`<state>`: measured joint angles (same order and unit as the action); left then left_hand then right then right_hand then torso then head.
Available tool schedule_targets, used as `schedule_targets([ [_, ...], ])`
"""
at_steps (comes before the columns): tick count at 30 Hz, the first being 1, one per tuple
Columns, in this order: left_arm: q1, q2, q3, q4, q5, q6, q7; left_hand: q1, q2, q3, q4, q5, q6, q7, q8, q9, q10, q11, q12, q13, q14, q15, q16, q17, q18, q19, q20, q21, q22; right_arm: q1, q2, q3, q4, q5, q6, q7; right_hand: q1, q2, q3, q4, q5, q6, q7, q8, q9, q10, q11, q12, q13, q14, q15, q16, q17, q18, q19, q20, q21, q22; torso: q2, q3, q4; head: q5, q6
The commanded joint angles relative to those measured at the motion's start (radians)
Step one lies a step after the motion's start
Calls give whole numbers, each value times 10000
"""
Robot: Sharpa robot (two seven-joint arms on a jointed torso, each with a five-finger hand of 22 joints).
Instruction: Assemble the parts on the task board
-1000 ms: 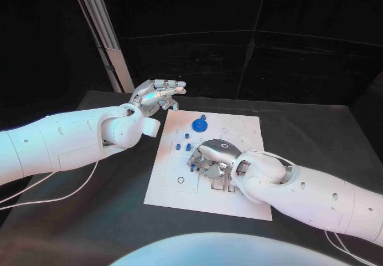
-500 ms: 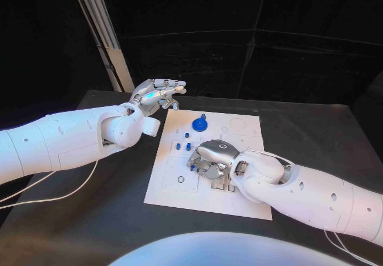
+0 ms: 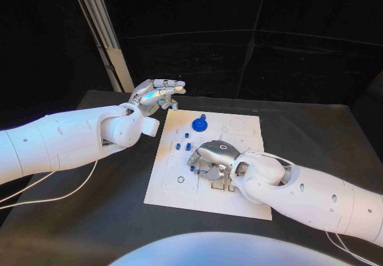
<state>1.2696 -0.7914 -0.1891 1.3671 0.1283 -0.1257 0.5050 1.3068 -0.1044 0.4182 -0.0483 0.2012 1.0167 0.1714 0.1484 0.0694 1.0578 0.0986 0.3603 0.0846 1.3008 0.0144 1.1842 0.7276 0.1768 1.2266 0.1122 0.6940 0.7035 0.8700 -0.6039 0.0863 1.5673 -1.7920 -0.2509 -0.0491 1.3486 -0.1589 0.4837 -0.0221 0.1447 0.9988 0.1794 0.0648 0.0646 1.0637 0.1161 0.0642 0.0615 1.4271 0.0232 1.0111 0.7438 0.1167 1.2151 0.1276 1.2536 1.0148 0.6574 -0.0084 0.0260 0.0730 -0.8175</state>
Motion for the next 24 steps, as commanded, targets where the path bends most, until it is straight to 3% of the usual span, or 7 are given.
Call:
schedule_targets([
  [1,17,-8,8,-13,28,145,-5,6,70,-49,-18,26,-50,52,12,-16,-37,9,35,6,-63,-17,-67,-10,61,-6,-12,-45,-9,12,-51,1,71,72,-984,-10,-48,-47,-140,8,-42,-155,14,-42,-9,-140,24,62,17,-109,25,-147,-204,89,-124,19,-130,-171,1,8,1,-14,30],
  [7,17,-15,8,-39,28,173,-30,3,73,-59,-19,26,-59,54,13,-17,-50,13,44,5,-70,-14,-71,-26,61,-5,-9,-55,-16,10,-390,4,384,415,-1516,127,-33,1,-193,25,0,-206,36,-29,0,-120,29,130,30,-90,26,-142,-211,86,-103,25,-136,-160,-3,9,2,-62,81],
  [12,16,-32,8,-48,28,196,-49,2,74,-63,-19,27,-63,56,13,-17,-55,14,48,5,-73,-12,-73,-32,60,-4,-8,-59,-19,19,-1052,23,966,826,-1581,38,-25,70,-253,67,61,-94,12,27,32,51,-5,288,44,18,0,-26,-102,60,26,15,-66,-41,-14,4,-16,-160,147],
  [13,16,-36,8,-49,28,197,-52,2,74,-63,-19,27,-63,56,13,-17,-55,14,48,5,-73,-12,-73,-32,60,-4,-8,-59,-19,25,-1207,62,1076,934,-1516,-29,-29,77,-271,80,70,-49,-1,40,38,94,-18,325,42,42,-11,5,-73,51,67,8,-41,-1,-24,3,-31,-190,163],
  [18,16,-46,7,-57,28,216,-65,2,74,-63,-19,27,-63,56,13,-17,-55,14,48,5,-73,-12,-73,-32,60,-4,-8,-59,-19,187,-2070,485,1435,1395,-859,-634,-151,-22,-438,164,96,7,-30,28,36,137,-46,395,25,91,-32,53,-48,29,164,-5,10,79,-34,-11,-56,-349,273],
  [21,16,-39,6,-60,28,229,-71,2,77,-67,-20,27,-64,56,15,-17,-59,15,53,5,-78,-11,-77,-45,60,-4,-7,-63,-22,287,-2336,619,1402,1454,-706,-849,-197,-135,-755,224,12,-265,46,-35,0,-201,10,307,15,58,12,-68,-239,47,100,13,-96,-68,-46,-12,-80,-393,318],
  [24,15,-31,6,-56,28,247,-75,2,77,-67,-20,27,-64,56,15,-17,-59,15,53,5,-78,-11,-77,-45,60,-4,-7,-63,-22,348,-2534,696,1341,1415,-566,-994,-118,-152,-1112,263,-14,-500,97,-35,-2,-438,72,303,23,37,51,-150,-378,65,62,49,-181,-172,-31,-8,-46,-476,368],
])
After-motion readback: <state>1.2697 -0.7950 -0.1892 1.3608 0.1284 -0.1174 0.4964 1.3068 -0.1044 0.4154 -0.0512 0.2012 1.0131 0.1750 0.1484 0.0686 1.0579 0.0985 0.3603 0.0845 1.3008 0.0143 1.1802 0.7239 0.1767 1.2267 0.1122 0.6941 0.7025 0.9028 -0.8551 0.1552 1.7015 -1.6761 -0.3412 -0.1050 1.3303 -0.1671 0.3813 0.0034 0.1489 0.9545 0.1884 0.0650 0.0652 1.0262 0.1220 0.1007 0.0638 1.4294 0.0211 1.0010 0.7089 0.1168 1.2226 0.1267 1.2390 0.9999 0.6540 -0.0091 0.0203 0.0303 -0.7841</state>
